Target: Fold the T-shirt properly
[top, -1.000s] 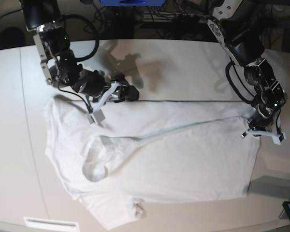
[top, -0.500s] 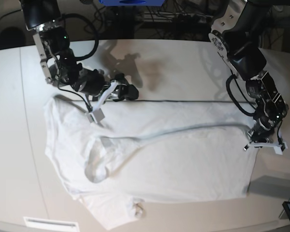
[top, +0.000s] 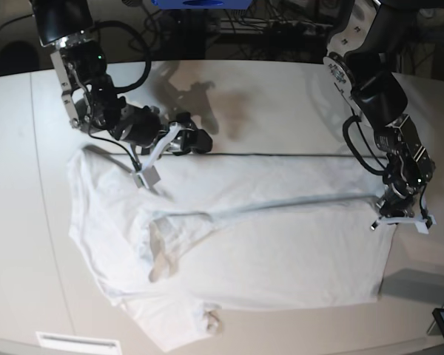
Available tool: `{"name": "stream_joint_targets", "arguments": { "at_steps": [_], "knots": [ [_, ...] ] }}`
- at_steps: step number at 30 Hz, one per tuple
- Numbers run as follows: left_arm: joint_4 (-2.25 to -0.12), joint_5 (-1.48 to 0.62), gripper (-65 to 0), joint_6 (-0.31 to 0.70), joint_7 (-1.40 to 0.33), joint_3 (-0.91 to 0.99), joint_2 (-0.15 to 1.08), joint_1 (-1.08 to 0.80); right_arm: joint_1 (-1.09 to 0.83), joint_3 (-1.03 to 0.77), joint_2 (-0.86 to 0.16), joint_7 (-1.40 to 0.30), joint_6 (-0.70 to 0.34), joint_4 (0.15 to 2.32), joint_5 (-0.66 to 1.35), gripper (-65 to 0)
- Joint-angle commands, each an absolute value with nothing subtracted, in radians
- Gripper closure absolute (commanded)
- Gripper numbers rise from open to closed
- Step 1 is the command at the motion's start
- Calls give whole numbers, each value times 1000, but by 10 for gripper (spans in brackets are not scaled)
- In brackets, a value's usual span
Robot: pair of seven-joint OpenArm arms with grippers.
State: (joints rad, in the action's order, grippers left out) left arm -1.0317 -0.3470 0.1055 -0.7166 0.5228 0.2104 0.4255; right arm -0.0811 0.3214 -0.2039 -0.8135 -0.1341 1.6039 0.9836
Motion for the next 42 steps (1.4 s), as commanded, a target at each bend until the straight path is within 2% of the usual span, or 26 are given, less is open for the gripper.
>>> {"name": "stream_joint_targets", "arguments": {
  "at_steps": [1,13,16,20,21,23,27,32,34,35,37,39,40,41,42],
  "knots": [
    [-1041,-358,0,111,-693,516,240,466,-68,320,-206,-802,-148,1626,998,-331],
    [-958,-357,-7,111,-696,515,263,515,-68,320,-206,-802,-148,1626,998,-331],
    [-967,-357,-104,111,-694,515,263,486,-67,320,-206,-802,-148,1626,998,-331],
    [-969,-357,-334,111,-694,519,271,479,-67,320,-205,-802,-148,1626,998,-331],
    [-969,-357,-364,111,-694,519,282,479,-67,320,-205,-802,-148,1626,998,-331],
    [-969,-358,-378,111,-694,524,289,479,-67,320,-206,-803,-148,1626,998,-331],
    [-1050,-367,-378,113,-717,524,305,460,-67,320,-208,-797,-150,1626,995,-331],
    [-1426,-367,-366,117,-743,483,249,265,-62,312,-203,-796,-147,1710,799,-329],
    [-1535,-366,-292,117,-743,427,242,180,-67,308,-200,-796,-145,1755,702,-329],
    [-1561,-366,-225,117,-740,404,242,150,-70,306,-200,-794,-145,1767,661,-326],
    [-1578,-366,-89,117,-688,378,242,94,-97,259,-196,-788,-143,1788,588,-257],
    [-1560,-360,-10,117,-631,369,242,62,-131,176,-162,-757,-143,1793,573,-126],
    [-1546,-360,0,117,-611,367,243,51,-147,127,-145,-750,-143,1788,575,-51],
    [-1526,-360,0,117,-595,369,245,47,-156,91,-128,-746,-143,1785,572,-3],
    [-1512,-358,0,117,-585,372,246,47,-160,71,-116,-748,-143,1781,568,0]
  ]
}}
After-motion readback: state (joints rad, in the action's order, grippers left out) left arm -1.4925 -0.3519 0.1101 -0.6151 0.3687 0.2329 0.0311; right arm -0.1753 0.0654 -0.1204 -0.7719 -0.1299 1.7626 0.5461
